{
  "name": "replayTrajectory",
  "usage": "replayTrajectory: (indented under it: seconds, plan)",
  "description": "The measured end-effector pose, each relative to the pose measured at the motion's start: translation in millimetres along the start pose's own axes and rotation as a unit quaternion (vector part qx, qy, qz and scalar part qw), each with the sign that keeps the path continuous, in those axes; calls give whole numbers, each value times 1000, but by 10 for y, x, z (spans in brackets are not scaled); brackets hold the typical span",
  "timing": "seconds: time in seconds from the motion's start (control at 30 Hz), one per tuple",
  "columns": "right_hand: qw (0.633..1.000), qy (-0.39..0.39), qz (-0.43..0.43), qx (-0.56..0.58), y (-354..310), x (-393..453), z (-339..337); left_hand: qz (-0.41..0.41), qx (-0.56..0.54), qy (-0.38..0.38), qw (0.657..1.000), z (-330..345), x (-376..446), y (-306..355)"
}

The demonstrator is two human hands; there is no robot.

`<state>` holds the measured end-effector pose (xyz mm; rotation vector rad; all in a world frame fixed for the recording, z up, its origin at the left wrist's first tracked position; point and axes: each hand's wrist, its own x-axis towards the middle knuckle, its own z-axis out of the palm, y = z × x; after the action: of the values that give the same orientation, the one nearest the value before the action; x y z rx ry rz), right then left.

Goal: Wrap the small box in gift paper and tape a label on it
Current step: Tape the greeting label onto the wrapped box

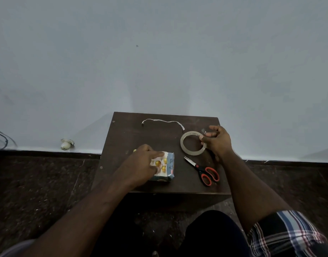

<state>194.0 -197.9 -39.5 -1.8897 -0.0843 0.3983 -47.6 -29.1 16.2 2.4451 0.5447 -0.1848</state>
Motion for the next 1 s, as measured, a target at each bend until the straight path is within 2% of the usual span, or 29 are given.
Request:
replayTrajectory:
  seconds: [0.23,0.33,0.43,0.5,0.57,0.67,0.77,1.0]
  plan:
    - [985,-36,-23,-166,-178,56,-64,1,-11,0,1000,-4,25,-8]
    - [977,5,-40,-208,-269,-27,-100,-3,-17,-3,1000,-13,26,-1]
    - [982,50,-79,-163,-386,-172,-106,-7,-24,-5,1000,-20,31,-8]
    - [996,-22,-61,-61,-511,-375,-19,-5,-30,-4,1000,-17,38,-15]
    - [988,-150,-26,29,-602,-644,134,-1,-36,2,999,-9,46,-21]
    - [968,-250,-10,11,-622,-955,360,6,-42,23,999,5,45,-39]
    - [966,-257,1,-29,-565,-1032,488,12,-48,46,998,28,56,-78]
    - [970,-218,-9,-104,-562,-1045,545,7,-69,48,996,52,75,-110]
